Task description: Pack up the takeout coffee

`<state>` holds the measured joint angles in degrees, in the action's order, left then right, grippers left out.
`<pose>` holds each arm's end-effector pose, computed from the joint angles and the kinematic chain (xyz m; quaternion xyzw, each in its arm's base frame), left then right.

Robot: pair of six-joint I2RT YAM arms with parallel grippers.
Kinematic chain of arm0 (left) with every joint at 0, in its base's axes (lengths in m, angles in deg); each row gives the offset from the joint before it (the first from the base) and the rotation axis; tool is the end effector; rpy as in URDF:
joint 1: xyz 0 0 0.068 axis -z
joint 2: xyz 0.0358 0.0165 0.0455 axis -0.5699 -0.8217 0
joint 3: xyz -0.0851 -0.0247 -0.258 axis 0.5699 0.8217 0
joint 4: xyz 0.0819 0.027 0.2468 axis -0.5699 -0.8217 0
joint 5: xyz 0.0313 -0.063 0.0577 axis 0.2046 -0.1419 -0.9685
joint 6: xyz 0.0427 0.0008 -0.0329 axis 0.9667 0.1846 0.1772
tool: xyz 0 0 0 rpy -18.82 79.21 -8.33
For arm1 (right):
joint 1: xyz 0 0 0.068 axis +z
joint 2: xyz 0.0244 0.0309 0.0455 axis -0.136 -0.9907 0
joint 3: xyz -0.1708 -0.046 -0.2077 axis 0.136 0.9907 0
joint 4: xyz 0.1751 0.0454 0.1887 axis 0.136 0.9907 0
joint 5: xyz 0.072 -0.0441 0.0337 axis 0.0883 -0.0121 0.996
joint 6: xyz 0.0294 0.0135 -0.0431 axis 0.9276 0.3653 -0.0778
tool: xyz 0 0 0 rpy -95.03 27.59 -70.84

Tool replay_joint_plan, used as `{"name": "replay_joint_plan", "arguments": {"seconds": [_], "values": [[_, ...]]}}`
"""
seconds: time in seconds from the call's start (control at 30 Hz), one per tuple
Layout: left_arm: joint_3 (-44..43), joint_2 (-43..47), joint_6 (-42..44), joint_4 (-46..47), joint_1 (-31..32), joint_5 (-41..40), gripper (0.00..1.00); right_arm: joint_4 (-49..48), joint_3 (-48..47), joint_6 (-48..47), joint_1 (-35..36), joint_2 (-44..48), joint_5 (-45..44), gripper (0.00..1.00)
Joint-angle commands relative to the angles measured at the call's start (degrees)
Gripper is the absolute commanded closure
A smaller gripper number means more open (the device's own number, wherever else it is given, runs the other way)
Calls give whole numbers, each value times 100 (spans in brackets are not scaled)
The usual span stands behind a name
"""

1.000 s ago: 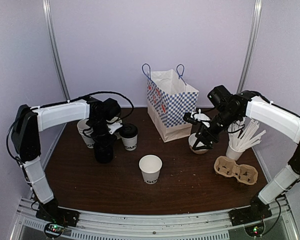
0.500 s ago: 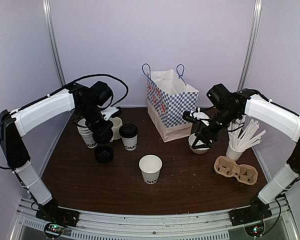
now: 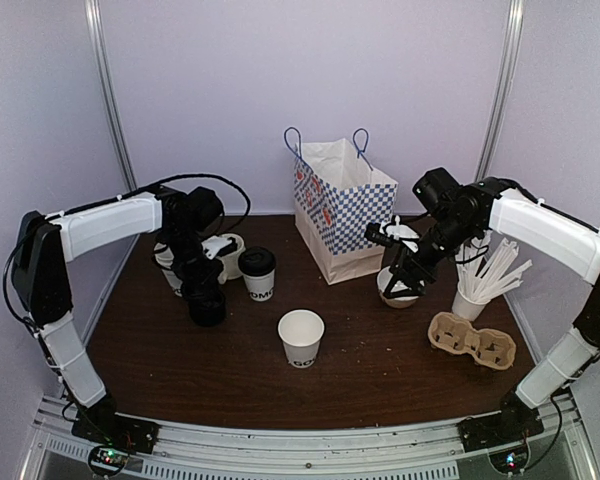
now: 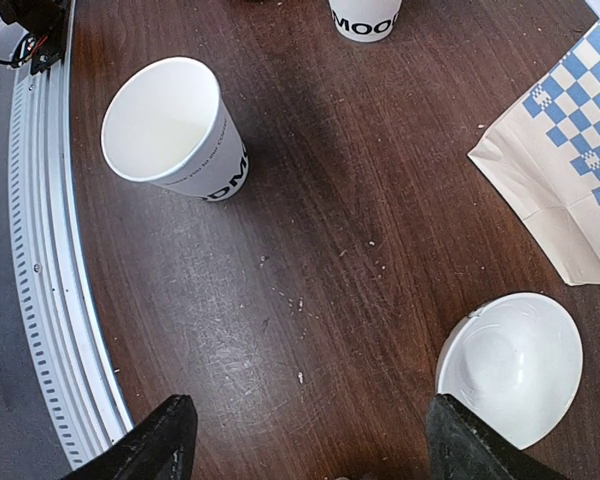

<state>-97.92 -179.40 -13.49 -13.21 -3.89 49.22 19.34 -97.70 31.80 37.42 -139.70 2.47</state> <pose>0.2935 -0.1785 0.2494 0.2110 0.9730 -0.0651 0.0673 0.2534 0.1655 0.3100 -0.5370 0.7757 0.2612 0.2042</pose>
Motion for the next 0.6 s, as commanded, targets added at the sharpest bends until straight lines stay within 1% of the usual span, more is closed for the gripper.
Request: {"name": "replay_joint_plan", "arguments": {"seconds": [0.0, 0.07, 0.1, 0.23, 0.3, 0.37, 0.47, 0.57], "values": [[104, 139, -57, 257, -62, 38, 92, 31, -60, -3, 28, 22, 57, 18], [9, 30, -11, 50, -62, -250, 93, 31, -58, -3, 30, 10, 71, 18], [17, 47, 5, 54, -62, -166, 92, 31, -54, 1, 28, 10, 73, 18], [-94, 355, -96, 170, -62, 509, 92, 6, -51, 1, 34, 10, 68, 18], [-250, 634, -200, 361, -53, 1058, 92, 1, -143, 63, 39, -12, 109, 18], [-336, 1022, -412, 821, -41, 1462, 93, 32, -374, 168, 34, -35, 176, 18], [-275, 1611, -815, 1829, -42, 2206, 92, 48, -890, 384, 31, -110, 253, 18], [-354, 1715, -1170, 2658, -44, 3147, 92, -158, -1317, 579, 29, -32, 596, 17]]}}
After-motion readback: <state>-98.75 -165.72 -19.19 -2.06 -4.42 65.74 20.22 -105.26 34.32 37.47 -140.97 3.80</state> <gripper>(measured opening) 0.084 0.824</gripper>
